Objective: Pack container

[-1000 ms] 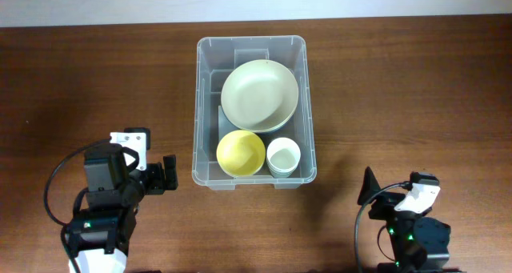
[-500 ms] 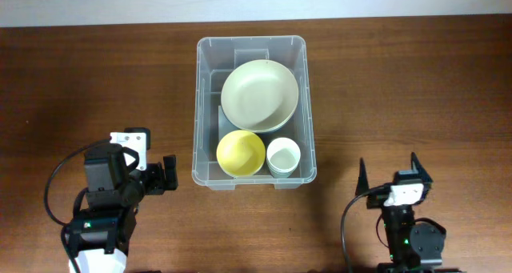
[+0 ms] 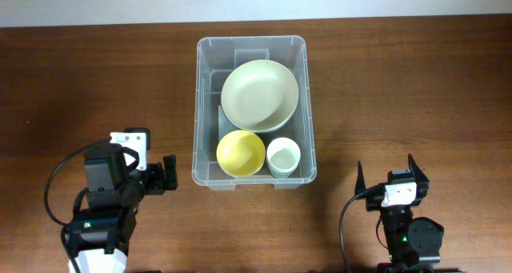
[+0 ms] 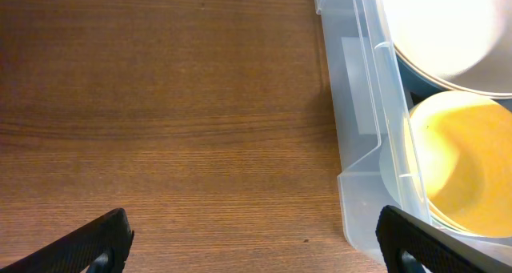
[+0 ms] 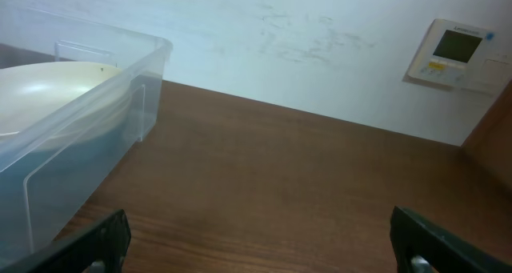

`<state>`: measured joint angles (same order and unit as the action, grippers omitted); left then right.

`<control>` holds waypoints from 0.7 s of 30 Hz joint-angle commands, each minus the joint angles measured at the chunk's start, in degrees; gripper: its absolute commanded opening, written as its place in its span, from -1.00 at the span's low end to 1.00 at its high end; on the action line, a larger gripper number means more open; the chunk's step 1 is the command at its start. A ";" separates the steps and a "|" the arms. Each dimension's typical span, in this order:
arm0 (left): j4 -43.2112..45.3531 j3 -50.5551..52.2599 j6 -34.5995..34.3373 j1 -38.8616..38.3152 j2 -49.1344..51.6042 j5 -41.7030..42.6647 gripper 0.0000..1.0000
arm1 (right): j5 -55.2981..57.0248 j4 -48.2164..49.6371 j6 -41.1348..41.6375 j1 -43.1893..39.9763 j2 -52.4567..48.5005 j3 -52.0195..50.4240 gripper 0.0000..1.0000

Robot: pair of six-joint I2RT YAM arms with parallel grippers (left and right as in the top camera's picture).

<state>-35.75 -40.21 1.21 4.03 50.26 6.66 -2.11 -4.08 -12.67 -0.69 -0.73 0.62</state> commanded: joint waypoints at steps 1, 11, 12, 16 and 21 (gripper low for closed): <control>0.15 0.22 -0.55 -0.17 0.04 -0.42 0.99 | -0.70 -0.20 -0.42 0.31 0.52 -0.31 0.98; 0.13 0.22 -0.57 -0.17 0.04 -0.42 0.99 | -0.70 -0.20 -0.42 0.31 0.52 -0.31 0.98; 0.15 0.22 -0.55 -0.17 0.04 -0.42 0.99 | -0.70 -0.20 -0.42 0.31 0.52 -0.31 0.98; 0.13 0.28 -0.52 -0.24 -1.20 -0.44 0.99 | -0.70 -0.20 -0.42 0.31 0.52 -0.31 0.98; -2.43 3.39 1.86 -0.85 -7.87 -2.40 0.99 | -0.70 -0.20 -0.42 0.31 0.52 -0.31 0.98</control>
<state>-37.54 -39.86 1.72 3.95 47.64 5.58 -2.11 -4.05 -12.69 -0.69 -0.71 0.62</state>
